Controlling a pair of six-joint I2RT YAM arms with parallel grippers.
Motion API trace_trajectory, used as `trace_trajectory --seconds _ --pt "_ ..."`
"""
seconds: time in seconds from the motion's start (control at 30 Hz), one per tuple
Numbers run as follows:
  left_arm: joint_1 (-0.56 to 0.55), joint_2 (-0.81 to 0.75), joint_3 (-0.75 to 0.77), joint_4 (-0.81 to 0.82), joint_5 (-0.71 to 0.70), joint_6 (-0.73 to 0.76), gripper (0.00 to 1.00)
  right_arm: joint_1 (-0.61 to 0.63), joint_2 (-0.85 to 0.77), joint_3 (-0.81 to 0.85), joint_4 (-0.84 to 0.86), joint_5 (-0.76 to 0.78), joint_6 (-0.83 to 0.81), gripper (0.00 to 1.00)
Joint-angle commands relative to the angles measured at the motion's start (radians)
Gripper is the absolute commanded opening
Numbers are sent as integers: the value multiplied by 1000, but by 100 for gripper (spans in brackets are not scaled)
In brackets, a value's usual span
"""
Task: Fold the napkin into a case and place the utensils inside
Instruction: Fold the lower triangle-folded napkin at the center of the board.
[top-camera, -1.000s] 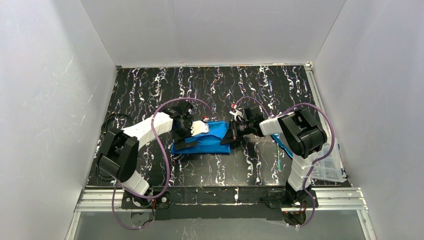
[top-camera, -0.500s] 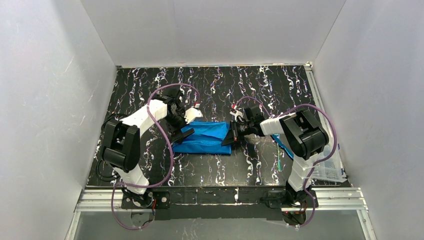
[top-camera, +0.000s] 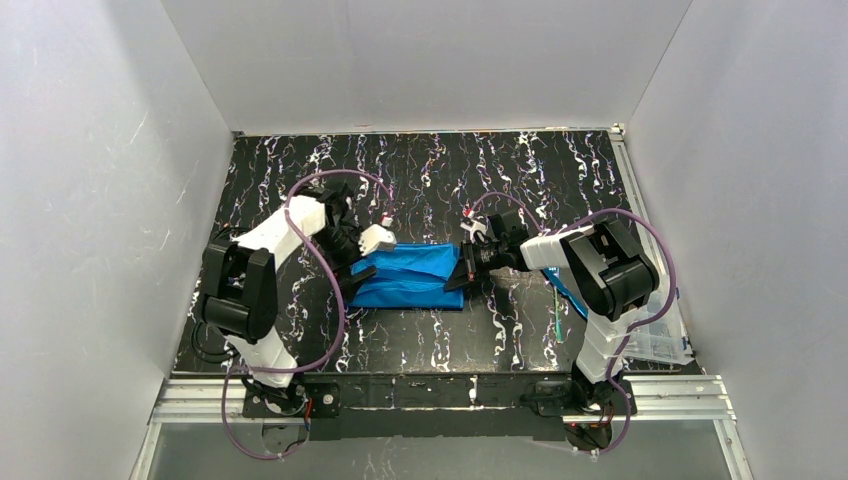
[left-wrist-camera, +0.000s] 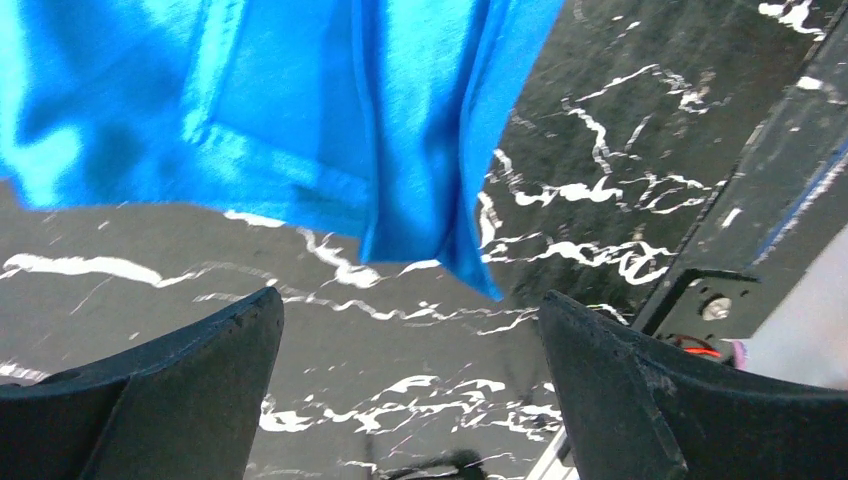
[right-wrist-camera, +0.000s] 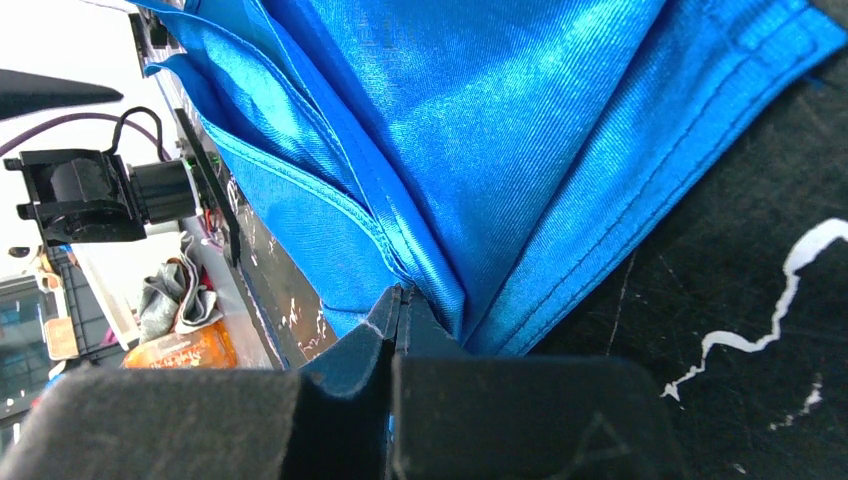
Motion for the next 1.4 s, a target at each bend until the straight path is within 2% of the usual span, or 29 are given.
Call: trace_trajectory --seconds 0.0,0.13,0.23,0.3,0.33,0.43,0.47,0.53,0.63,0.73,0.83,0.9,1.0,1.23,1.37 --pt "53 -123 -9 56 -30 68 98 -5 -18 14 -11 42 -5 1" --pt "58 -281 -37 118 -83 139 98 -5 -30 1 -9 46 -4 1" --pt "92 -384 0 229 -102 138 98 -4 -38 -1 -15 49 -12 1" --pt "143 -408 -34 428 -178 -31 98 -4 -37 -3 -7 47 -11 1" --pt "159 -404 -47 442 -220 -69 98 -4 -36 -6 3 47 -5 1" --pt "210 -386 23 128 11 102 98 -5 -37 -6 17 40 7 1" --pt "211 -405 -7 103 51 142 98 -4 -39 -6 18 42 7 1" --pt "203 -483 -140 100 111 313 98 -4 -41 -3 17 39 8 1" --pt "166 -611 -353 113 151 476 81 -4 -37 0 12 35 8 1" --pt "110 -610 -396 96 168 436 65 -4 -37 -3 20 37 12 1" --pt "75 -537 -374 97 192 331 63 -4 -35 0 27 36 20 1" --pt "54 -494 -366 156 173 226 63 -3 -38 2 24 36 19 1" --pt "34 -452 -363 206 163 166 63 -4 -43 3 17 36 17 1" --pt "-34 -396 -389 280 97 117 41 -4 -46 4 9 36 15 1" --pt "-37 -339 -369 304 37 87 36 -4 -50 4 3 34 11 1"
